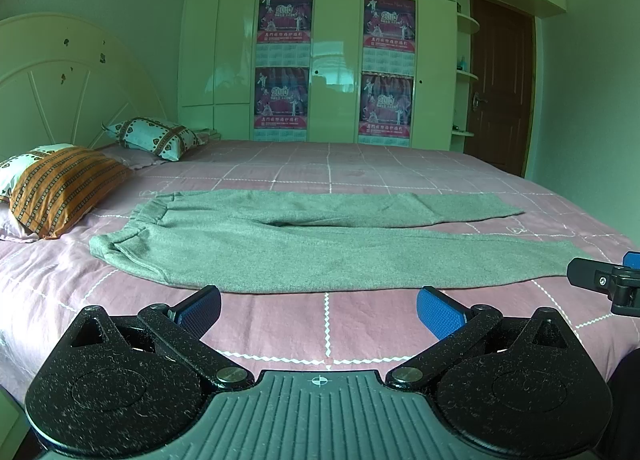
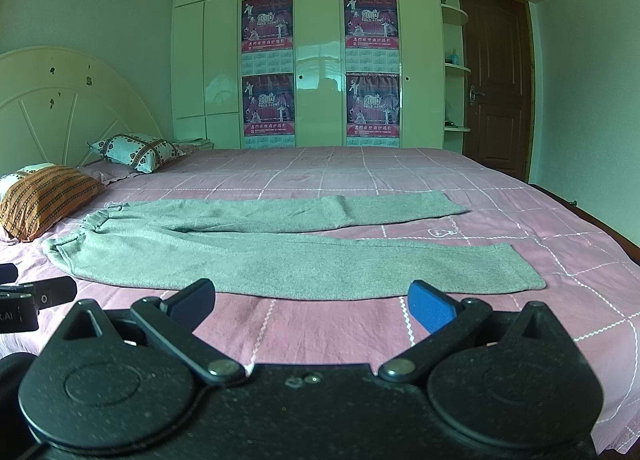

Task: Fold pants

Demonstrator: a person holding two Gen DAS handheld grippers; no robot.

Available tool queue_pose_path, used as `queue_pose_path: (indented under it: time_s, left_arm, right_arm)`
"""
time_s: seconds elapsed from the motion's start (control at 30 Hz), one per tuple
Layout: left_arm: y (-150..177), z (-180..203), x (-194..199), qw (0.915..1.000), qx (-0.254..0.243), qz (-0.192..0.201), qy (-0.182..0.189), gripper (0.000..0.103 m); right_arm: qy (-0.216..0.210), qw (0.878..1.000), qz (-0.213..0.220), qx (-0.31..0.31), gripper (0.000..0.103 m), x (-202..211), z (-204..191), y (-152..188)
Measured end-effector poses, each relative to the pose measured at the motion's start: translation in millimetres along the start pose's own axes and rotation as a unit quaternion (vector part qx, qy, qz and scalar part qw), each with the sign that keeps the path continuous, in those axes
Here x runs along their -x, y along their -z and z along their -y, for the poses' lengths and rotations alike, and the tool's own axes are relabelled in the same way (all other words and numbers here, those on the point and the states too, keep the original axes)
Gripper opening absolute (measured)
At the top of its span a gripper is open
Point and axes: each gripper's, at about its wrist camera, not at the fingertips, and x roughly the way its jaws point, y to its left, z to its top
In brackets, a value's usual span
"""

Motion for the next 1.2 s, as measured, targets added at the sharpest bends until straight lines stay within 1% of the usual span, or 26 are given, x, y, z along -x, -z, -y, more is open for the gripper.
queue_pose_path:
  time_s: [0.47, 0.53, 0.57, 0.63, 0.73, 0.8, 0.93, 0.97, 1.0, 1.03, 1.07, 1.13, 1.17, 1.2]
  left_arm:
    - [-3, 1, -2, 1.0, 0.0, -0.002, 0.002, 0.103]
    - [-8, 1, -7, 0.9999, -0.009, -0.009, -0.007, 0.103]
    - [-12, 0, -10, 0.9997, -0.016, -0.01, -0.014, 0.103]
    - [-19, -3, -18, 0.9995, -0.025, -0.012, -0.014, 0.103]
    - [-33, -14, -41, 0.9991, -0.028, -0.019, -0.026, 0.103]
    - [-39, -23, -59, 0.999, -0.024, -0.033, -0.021, 0.103]
    - [-53, -42, -102, 0.9965, -0.018, -0.078, -0.025, 0.103]
    - [-58, -49, -112, 0.9959, -0.017, -0.087, -0.018, 0.103]
    - [-61, -53, -118, 0.9959, -0.019, -0.088, -0.015, 0.103]
    - [-64, -57, -125, 0.9957, -0.024, -0.087, -0.024, 0.103]
    - [-68, -63, -133, 0.9954, -0.029, -0.083, -0.038, 0.103]
    - [-73, -74, -148, 0.9938, -0.04, -0.08, -0.066, 0.103]
    - [-77, -83, -160, 0.993, -0.044, -0.084, -0.07, 0.103]
    - [-81, -92, -169, 0.9935, -0.041, -0.084, -0.065, 0.103]
  right_arm:
    - [0.001, 1.0, -0.001, -0.002, 0.097, -1, 1, -1]
    - [0.008, 1.0, 0.008, -0.001, 0.097, -4, 8, -5]
    - [-0.001, 1.0, 0.011, 0.0, 0.097, -7, 11, -9]
    - [-0.012, 1.0, 0.013, 0.008, 0.097, -16, 17, -16]
    - [-0.029, 1.0, 0.002, 0.002, 0.097, -37, 29, -29]
    - [-0.039, 0.999, -0.008, -0.016, 0.097, -53, 35, -35]
    - [-0.051, 0.998, -0.028, -0.039, 0.093, -80, 42, -41]
    - [-0.05, 0.997, -0.03, -0.042, 0.092, -86, 45, -41]
    - [-0.051, 0.997, -0.033, -0.044, 0.089, -91, 47, -43]
    - [-0.052, 0.997, -0.037, -0.046, 0.086, -98, 49, -44]
    - [-0.053, 0.996, -0.043, -0.048, 0.083, -107, 51, -45]
    - [-0.055, 0.996, -0.054, -0.046, 0.074, -126, 53, -51]
    - [-0.055, 0.996, -0.061, -0.043, 0.074, -137, 53, -55]
    - [-0.056, 0.995, -0.067, -0.04, 0.073, -147, 53, -60]
